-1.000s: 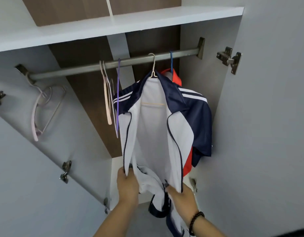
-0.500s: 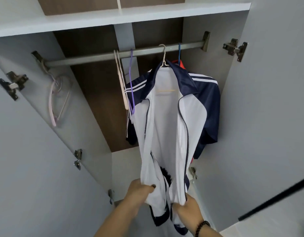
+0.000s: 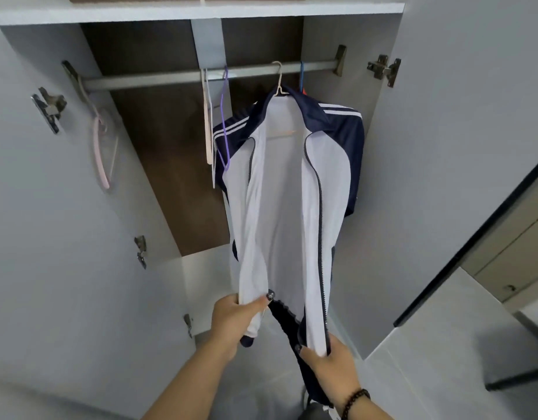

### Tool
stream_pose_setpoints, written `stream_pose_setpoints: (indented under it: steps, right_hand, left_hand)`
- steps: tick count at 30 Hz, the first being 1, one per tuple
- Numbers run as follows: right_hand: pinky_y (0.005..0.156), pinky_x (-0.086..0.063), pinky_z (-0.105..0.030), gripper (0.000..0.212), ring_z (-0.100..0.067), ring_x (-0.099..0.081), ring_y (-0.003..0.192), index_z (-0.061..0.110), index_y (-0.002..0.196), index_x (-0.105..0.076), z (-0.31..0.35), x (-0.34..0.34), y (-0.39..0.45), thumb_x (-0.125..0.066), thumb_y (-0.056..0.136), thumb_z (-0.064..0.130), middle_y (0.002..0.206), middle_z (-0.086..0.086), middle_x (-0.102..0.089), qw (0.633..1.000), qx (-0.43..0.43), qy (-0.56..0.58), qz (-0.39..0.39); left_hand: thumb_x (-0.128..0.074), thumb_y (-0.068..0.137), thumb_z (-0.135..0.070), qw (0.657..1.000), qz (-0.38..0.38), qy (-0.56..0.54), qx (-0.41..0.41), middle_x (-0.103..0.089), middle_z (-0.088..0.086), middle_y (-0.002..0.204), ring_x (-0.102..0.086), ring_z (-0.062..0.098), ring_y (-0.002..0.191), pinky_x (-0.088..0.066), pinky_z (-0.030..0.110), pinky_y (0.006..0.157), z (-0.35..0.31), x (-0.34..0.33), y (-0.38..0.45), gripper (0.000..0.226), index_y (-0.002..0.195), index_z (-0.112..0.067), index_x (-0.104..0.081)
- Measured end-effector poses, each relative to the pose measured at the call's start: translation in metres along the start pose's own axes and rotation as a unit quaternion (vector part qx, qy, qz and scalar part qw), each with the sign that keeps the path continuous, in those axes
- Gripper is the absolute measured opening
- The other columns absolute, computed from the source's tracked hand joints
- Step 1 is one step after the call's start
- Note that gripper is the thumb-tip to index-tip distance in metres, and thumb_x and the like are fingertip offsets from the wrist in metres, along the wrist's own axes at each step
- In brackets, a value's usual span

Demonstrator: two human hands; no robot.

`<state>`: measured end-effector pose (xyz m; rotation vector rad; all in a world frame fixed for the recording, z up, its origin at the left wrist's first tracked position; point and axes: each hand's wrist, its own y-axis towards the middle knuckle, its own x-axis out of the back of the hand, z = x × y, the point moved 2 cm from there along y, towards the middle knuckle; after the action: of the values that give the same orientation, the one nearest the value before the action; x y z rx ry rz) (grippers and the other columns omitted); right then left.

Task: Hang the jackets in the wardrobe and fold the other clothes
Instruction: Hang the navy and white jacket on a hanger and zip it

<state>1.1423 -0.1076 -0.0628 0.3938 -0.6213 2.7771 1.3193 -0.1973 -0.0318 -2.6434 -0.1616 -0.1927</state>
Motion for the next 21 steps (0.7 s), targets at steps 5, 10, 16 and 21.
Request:
stream_pose_setpoints:
  steps: [5,10,16,21]
  right_hand:
    - [0.046,-0.039,-0.02,0.019,-0.014,-0.045,0.049,0.009,0.071,-0.057,-0.014,0.003,-0.026,-0.074,0.081,0.012,0.057,-0.006,-0.053,0.998,-0.029,0.049,0.007]
    - [0.057,-0.054,-0.034,0.024,-0.023,-0.049,0.061,0.006,0.074,-0.048,-0.024,0.006,-0.03,-0.061,0.092,0.015,0.07,-0.014,-0.049,0.987,-0.101,0.117,0.036]
    - [0.048,-0.05,-0.03,0.014,-0.034,-0.064,0.061,0.0,0.082,-0.055,-0.023,0.009,-0.024,-0.058,0.094,0.007,0.071,-0.02,-0.058,0.944,-0.191,0.258,0.071]
    - [0.04,-0.042,-0.021,0.013,-0.02,-0.048,0.054,-0.01,0.082,-0.064,-0.02,0.007,-0.024,-0.067,0.085,0.001,0.06,-0.012,-0.057,0.921,-0.215,0.326,0.018]
  left_hand:
    - [-0.075,0.08,-0.016,0.994,0.071,0.079,0.003,-0.072,0.009,0.083,-0.065,0.02,0.073,-0.054,0.03,0.073,0.01,0.008,-0.014,0.01,0.075,-0.008,-0.07]
    - [-0.079,0.073,-0.038,0.994,0.081,0.072,0.002,-0.069,-0.004,0.073,-0.057,0.014,0.069,-0.043,0.025,0.065,0.019,0.013,-0.033,0.021,0.077,-0.017,-0.074]
    - [-0.081,0.066,-0.037,0.987,0.126,0.069,-0.065,-0.068,-0.005,0.073,-0.06,0.01,0.068,-0.044,0.015,0.061,0.02,0.027,-0.042,0.035,0.091,-0.015,-0.073]
    - [-0.075,0.082,-0.033,0.931,0.146,0.27,-0.197,-0.068,-0.005,0.106,-0.063,0.01,0.1,-0.049,0.018,0.082,0.01,0.029,-0.038,0.028,0.106,-0.02,-0.069]
